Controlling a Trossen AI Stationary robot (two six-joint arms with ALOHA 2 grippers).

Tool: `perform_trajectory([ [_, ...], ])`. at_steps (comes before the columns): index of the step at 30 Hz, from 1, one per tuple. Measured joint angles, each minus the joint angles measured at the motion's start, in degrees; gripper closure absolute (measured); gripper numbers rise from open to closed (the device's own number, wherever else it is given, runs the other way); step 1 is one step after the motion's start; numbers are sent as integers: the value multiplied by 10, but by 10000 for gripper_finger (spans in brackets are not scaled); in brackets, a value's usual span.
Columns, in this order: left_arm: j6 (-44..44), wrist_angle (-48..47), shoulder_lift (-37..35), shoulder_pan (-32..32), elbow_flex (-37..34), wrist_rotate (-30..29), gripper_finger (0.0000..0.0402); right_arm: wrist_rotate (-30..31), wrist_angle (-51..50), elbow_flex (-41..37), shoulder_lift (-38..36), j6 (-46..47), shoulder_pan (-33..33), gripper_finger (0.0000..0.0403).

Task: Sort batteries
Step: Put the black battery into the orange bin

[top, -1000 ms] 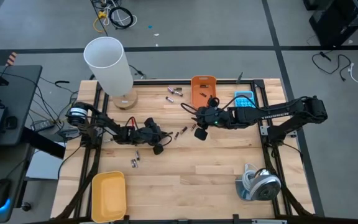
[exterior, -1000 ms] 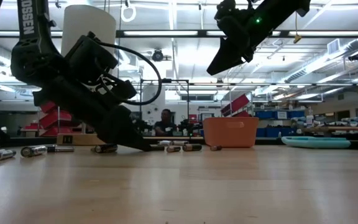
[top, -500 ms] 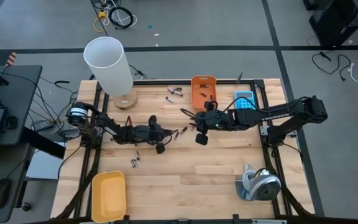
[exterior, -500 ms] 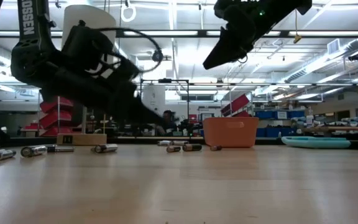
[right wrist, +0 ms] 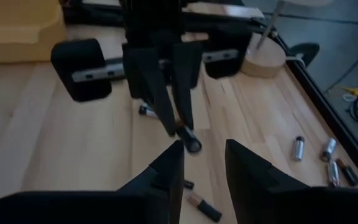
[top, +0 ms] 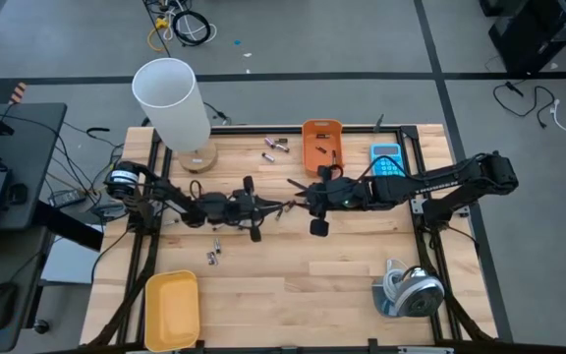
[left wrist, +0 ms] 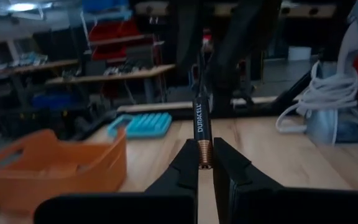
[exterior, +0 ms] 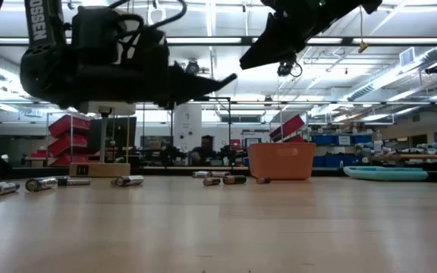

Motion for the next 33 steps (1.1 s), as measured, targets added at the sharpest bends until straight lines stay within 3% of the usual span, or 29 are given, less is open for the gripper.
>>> perform_trajectory([
  [7, 46, -13, 0, 1, 43, 19, 389, -6, 9, 0, 0, -22, 8, 283],
  [21, 44, -24, 0, 1, 47, 17, 389, -6, 9, 0, 0, -24, 11, 279],
  [33, 42, -19, 0, 1, 47, 16, 390, -4, 7, 0, 0, -26, 11, 310],
])
